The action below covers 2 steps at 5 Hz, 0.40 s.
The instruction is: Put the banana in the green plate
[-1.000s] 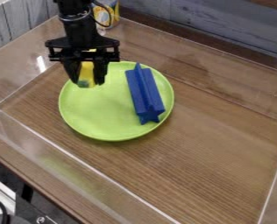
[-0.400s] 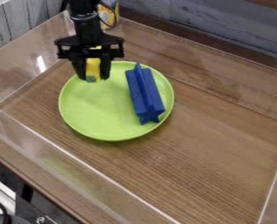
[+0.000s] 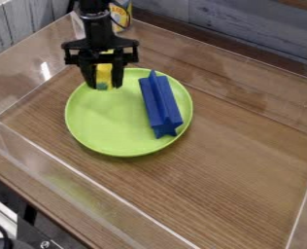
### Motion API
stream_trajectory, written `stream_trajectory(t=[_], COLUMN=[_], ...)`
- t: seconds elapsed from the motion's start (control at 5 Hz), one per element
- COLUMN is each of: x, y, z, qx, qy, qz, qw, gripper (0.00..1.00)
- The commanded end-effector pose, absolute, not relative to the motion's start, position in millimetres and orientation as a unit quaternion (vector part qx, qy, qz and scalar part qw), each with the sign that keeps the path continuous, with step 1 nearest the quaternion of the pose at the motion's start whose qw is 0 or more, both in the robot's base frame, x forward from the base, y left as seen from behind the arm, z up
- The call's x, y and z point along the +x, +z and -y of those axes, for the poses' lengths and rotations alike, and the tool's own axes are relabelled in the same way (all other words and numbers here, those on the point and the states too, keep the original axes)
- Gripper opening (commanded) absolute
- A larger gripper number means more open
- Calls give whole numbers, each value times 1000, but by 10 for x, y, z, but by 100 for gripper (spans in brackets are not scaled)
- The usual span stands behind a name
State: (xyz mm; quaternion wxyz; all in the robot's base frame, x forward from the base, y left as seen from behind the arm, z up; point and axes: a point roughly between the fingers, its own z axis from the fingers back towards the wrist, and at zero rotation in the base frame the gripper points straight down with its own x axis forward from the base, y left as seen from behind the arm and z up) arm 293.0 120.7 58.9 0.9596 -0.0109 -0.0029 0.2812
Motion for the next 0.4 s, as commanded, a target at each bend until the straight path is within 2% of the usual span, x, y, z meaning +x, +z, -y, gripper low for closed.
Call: stream_trajectory(t=[0.0, 0.2], x=[3027, 3035], y=[871, 925], z=[-1167, -1082], qx=[-11, -16], qy=[271, 260], qz=[33, 25], qw=[962, 965], gripper=[0, 0])
